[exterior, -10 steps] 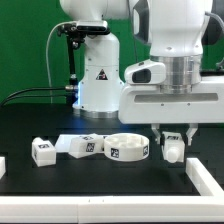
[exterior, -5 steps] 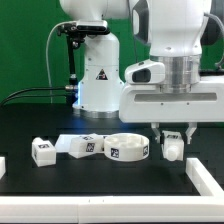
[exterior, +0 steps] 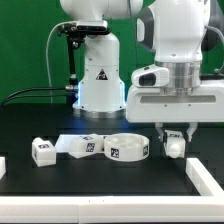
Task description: Assemble stool
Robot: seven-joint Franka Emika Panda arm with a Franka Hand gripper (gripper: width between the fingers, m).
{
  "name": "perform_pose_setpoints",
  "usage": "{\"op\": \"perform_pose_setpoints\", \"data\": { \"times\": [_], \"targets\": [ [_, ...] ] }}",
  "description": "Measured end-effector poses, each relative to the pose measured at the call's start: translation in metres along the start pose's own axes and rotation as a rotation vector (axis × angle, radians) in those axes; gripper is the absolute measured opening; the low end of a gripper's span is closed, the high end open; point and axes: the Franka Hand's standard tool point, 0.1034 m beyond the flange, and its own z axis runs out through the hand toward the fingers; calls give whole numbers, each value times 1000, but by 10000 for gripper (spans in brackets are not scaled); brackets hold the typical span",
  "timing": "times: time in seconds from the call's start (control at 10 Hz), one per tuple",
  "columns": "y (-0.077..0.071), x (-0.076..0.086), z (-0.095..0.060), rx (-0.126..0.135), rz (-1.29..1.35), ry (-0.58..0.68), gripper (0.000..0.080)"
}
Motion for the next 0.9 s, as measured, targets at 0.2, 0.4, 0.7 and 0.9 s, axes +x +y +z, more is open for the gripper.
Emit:
{"op": "perform_pose_setpoints", "data": {
  "times": [0.2, 0.4, 0.7, 0.9],
  "targets": [
    [-6, -7, 11, -1, 4, 9, 321],
    [-12, -16, 19, -7, -17, 0, 321],
    [-12, -17, 20, -8, -20, -1, 321],
    [-11, -14, 16, -6, -25, 2, 545]
  ]
}}
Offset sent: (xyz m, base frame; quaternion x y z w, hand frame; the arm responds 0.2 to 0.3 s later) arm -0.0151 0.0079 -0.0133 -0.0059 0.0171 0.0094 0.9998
